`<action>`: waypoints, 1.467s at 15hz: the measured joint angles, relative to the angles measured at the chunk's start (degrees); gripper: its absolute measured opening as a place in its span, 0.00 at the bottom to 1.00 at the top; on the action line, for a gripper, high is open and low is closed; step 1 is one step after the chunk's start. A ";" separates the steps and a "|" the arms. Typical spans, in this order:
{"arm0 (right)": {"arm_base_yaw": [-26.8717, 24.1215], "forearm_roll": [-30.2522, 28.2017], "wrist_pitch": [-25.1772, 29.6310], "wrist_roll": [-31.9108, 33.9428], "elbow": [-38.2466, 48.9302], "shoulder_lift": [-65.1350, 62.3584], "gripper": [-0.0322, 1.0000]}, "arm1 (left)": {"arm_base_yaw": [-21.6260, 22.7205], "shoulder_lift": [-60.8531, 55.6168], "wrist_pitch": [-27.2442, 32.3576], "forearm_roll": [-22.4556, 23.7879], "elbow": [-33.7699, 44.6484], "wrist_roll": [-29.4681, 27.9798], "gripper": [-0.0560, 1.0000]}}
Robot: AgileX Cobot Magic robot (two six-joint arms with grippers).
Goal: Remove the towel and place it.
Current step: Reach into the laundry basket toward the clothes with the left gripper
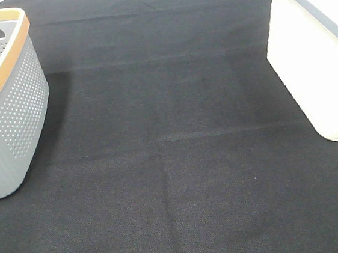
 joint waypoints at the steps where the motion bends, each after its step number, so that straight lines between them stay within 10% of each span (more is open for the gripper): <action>1: 0.00 0.00 0.00 0.00 0.00 0.00 0.67 | 0.00 0.00 0.00 0.00 0.00 0.00 0.83; 22: 0.00 0.00 0.00 0.00 0.00 0.00 0.67 | 0.00 0.00 0.00 0.00 0.00 0.00 0.83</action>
